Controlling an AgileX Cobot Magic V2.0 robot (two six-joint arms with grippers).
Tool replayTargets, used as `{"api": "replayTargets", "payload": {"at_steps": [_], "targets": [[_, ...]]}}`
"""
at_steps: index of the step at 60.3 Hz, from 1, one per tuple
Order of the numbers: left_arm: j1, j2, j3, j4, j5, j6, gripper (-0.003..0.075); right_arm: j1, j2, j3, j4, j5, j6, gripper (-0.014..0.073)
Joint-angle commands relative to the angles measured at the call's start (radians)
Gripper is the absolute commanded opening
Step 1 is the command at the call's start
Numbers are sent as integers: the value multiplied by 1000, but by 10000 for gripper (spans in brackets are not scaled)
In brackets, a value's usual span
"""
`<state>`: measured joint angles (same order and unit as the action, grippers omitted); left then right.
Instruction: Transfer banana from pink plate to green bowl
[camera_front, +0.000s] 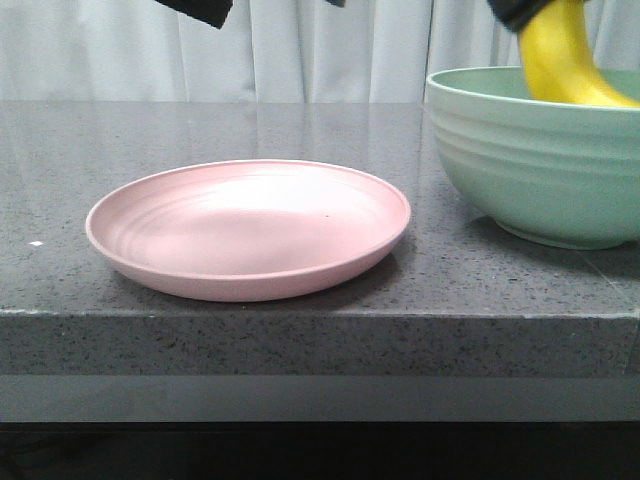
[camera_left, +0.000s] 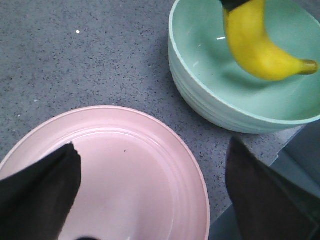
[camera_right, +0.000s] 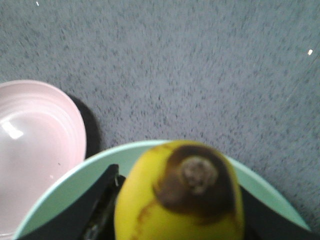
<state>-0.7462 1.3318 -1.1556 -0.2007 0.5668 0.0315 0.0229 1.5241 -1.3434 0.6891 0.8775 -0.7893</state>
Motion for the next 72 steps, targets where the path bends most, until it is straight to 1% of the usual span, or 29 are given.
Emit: {"api": "replayTargets", "payload": {"at_steps": [1, 11, 15, 18, 20, 23, 34, 40, 47, 52, 56, 61, 62, 64, 67, 69, 71, 72], "targets": [[-8, -25, -32, -12, -63, -4, 577, 1, -20, 0, 25, -49, -12, 166], [-8, -25, -32, -12, -63, -4, 577, 1, -13, 18, 25, -65, -12, 180], [-8, -25, -32, -12, -63, -4, 577, 1, -13, 18, 25, -66, -12, 224], [-8, -25, -32, -12, -63, -4, 577, 1, -13, 18, 25, -66, -12, 274], [-8, -25, -32, -12, -63, -4, 577, 1, -13, 18, 25, -66, -12, 337], [-8, -25, -32, -12, -63, -4, 577, 1, -13, 18, 25, -66, -12, 391], [-8, -25, -32, -12, -63, -4, 577, 1, -15, 17, 25, -76, -12, 505], [-8, -25, -32, -12, -63, -4, 577, 1, -25, 14, 25, -76, -4, 519], [-4, -25, -32, -12, -63, -4, 574, 1, -60, 14, 21, -77, 76, 511], [20, -25, -32, -10, -76, -4, 549, 1, -98, 14, -16, -77, 185, 445], [52, -25, -32, -10, -86, -4, 500, 1, -127, 14, -55, -76, 280, 341], [109, -25, -32, -10, -86, -4, 401, 1, -160, 14, -104, -62, 378, 162], [120, -25, -32, -8, -84, -4, 380, 1, -168, 14, -114, -57, 398, 106], [151, -25, -32, -4, -82, -4, 323, 1, -181, 14, -129, -52, 427, 17], [203, -25, -32, 3, -78, -4, 239, 1, -195, 14, -145, -45, 460, -78], [230, -25, -32, 5, -76, -4, 176, 1, -203, 14, -158, -42, 482, -57], [259, -25, -32, 5, -73, -4, 125, 1, -211, 14, -168, -38, 498, -53], [280, -25, -32, 5, -68, -4, 87, 1, -215, 14, -176, -35, 506, -53]]}}
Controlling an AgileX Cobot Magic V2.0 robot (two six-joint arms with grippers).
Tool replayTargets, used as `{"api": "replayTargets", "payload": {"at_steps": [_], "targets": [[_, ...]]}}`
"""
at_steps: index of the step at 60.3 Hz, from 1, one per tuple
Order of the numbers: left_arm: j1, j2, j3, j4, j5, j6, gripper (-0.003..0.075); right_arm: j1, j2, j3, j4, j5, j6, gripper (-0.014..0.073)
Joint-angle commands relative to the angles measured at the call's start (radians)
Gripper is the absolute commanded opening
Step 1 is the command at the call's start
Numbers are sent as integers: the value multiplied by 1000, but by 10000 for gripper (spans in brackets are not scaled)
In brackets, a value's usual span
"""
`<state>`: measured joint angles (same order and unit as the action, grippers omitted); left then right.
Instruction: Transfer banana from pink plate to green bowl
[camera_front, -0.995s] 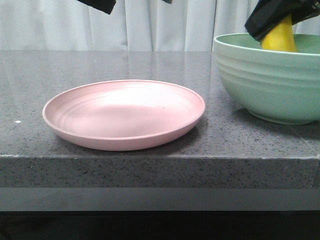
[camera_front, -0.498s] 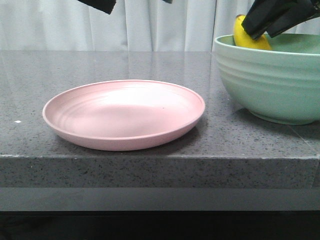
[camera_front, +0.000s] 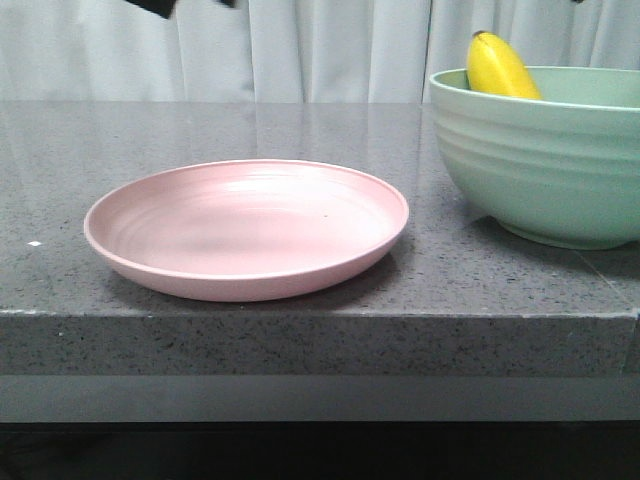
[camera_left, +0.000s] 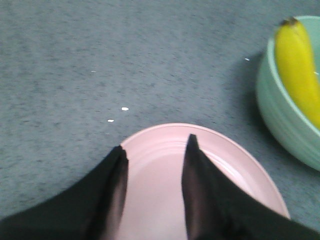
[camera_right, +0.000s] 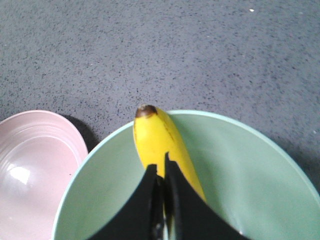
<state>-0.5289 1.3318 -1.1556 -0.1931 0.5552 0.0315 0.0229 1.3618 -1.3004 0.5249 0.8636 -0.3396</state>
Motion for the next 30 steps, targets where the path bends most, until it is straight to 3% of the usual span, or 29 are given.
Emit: {"api": "replayTargets", "payload": {"at_steps": [1, 4, 16, 30], "targets": [[77, -25, -32, -3, -53, -4, 62, 1, -54, -29, -20, -19, 64, -53], [126, -25, -32, -3, -29, -4, -24, 1, -61, -34, -51, 3, 94, -62], [289, -100, 0, 13, 38, -4, -20, 1, -114, -74, -214, 130, 177, -61], [396, -335, 160, 35, -28, -4, -20, 1, -342, 75, -228, -70, 100, -61]]}}
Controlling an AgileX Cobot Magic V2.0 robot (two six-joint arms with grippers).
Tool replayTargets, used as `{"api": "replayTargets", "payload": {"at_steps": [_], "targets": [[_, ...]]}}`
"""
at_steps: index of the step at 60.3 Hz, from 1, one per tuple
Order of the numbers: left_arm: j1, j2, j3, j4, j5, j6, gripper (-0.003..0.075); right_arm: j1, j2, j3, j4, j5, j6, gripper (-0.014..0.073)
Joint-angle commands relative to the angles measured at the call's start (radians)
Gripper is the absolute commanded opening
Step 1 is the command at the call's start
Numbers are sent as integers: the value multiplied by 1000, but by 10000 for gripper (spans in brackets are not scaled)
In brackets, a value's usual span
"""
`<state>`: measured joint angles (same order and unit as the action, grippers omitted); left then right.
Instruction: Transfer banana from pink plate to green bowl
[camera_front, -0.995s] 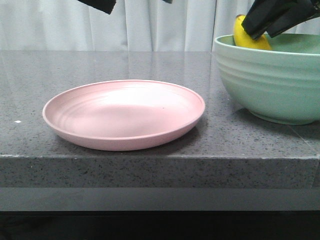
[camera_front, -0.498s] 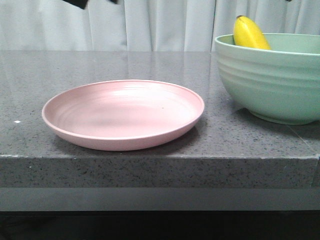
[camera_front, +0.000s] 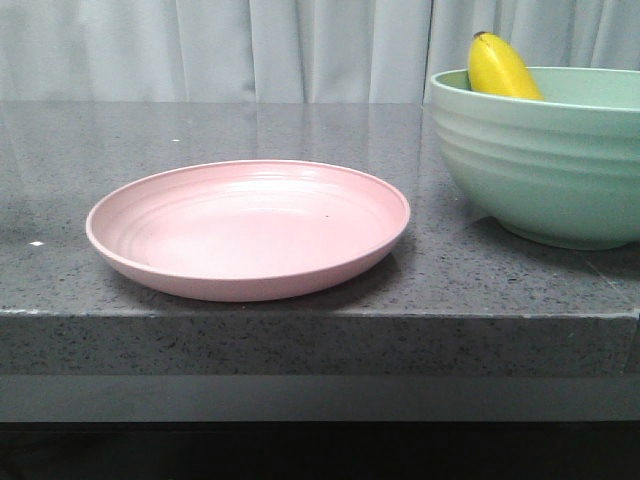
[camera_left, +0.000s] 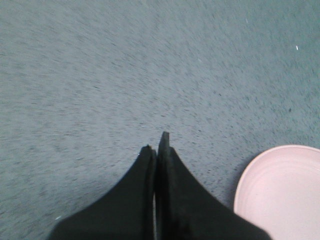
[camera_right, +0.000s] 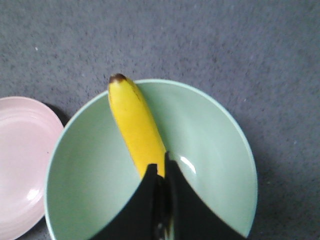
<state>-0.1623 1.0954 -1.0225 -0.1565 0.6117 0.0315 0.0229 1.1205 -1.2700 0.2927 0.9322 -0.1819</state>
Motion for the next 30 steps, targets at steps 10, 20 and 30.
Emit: {"api": "replayTargets", "payload": {"at_steps": [10, 20, 30], "targets": [[63, -297, 199, 9, -148, -4, -20, 6, -305, 299, 76, -373, -137, -61], [63, -534, 399, 9, -228, -4, -20, 43, -566, 613, 111, -570, -194, -61], [63, -764, 564, 3, -288, -4, -20, 52, -841, 847, 111, -624, -194, -61]]}}
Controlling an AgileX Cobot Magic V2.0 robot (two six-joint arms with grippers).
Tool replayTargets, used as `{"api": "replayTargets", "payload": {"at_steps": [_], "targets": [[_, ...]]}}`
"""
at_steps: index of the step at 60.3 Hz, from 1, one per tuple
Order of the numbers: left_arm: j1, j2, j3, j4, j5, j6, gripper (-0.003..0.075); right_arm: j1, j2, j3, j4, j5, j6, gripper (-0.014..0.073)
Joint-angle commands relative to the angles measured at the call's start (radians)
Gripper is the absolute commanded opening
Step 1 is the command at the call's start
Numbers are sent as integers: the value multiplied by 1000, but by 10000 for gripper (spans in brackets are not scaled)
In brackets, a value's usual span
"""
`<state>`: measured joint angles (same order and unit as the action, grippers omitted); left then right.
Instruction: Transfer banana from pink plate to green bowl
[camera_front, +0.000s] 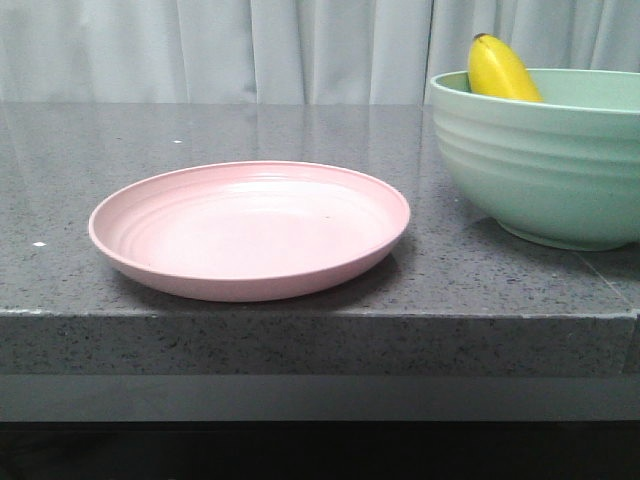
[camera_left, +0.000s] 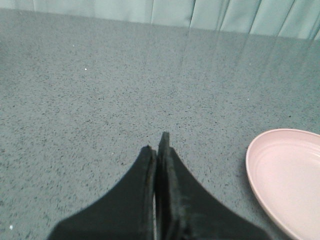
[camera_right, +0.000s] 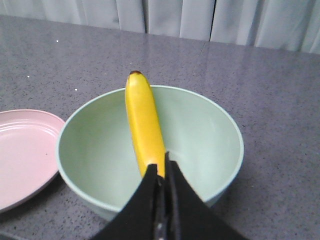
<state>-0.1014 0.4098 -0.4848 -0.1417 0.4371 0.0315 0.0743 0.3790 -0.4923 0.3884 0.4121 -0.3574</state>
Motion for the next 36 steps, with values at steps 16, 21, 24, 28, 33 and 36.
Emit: {"api": "replayTargets", "payload": {"at_steps": [16, 21, 24, 28, 33, 36], "targets": [[2, -363, 148, -52, -145, -4, -20, 1, -336, 176, 15, -120, -18, -61], [2, -381, 148, -52, -140, -4, -20, 1, -335, 176, 15, -97, -18, -61], [2, -381, 148, -52, -140, -4, -20, 1, -335, 176, 15, -95, -18, -61], [2, -381, 148, -52, -140, -4, -20, 1, -335, 176, 15, -95, -18, -61], [2, -381, 148, -52, -140, -4, -20, 1, -335, 176, 15, -95, -18, -61], [2, -381, 148, -52, -140, -4, -20, 1, -335, 176, 15, -95, -18, -61]]}}
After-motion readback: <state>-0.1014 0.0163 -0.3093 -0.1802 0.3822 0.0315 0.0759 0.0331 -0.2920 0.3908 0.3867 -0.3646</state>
